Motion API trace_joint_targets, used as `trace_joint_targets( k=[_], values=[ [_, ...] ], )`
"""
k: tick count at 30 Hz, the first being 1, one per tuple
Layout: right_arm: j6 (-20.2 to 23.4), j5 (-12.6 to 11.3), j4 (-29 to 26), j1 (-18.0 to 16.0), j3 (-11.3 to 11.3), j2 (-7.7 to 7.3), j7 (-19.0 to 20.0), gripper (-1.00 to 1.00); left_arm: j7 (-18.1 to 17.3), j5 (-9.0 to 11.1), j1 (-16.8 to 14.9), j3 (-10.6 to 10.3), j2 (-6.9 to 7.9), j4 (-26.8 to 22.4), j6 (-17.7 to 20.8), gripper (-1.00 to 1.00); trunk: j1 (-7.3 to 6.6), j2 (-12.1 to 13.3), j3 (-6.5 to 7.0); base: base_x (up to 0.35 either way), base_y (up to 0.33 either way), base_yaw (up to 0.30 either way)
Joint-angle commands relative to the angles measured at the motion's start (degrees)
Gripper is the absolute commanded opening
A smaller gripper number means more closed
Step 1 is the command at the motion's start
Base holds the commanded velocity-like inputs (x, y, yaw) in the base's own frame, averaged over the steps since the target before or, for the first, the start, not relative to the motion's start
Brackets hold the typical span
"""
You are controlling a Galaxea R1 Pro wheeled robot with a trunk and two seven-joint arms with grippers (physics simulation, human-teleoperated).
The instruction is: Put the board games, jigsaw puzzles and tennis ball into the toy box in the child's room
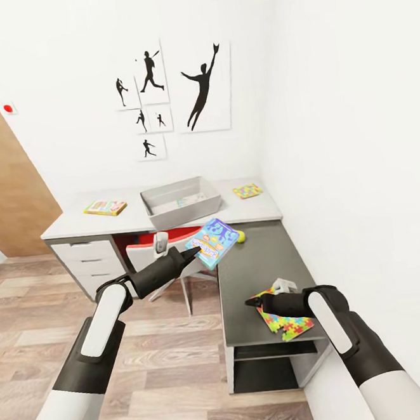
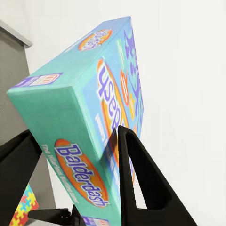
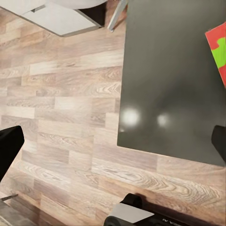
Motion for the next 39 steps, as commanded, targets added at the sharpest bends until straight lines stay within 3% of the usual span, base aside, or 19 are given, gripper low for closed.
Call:
trace_joint_targets(
  k=[1,12,39],
  values=[
    [0.16,0.6,-0.06,-0.04,0.03,-0.04,0.56,1.0,-0.27,-0.19,-0.07,-0.03,0.03,0.0,0.11,-1.0,0.04,-0.12,-0.11,0.023,0.0,0.043],
    [0.16,0.62,-0.53,0.29,-0.05,-0.06,0.56,1.0,-0.27,-0.19,-0.11,-0.04,0.02,0.0,0.11,-1.0,0.04,-0.12,-0.11,0.009,0.0,0.17],
    [0.16,0.63,-0.91,0.42,-0.08,-0.06,0.56,1.0,-0.27,-0.19,-0.11,-0.04,0.02,0.0,0.13,-1.0,0.04,-0.12,-0.11,0.001,0.0,0.275]
  ],
)
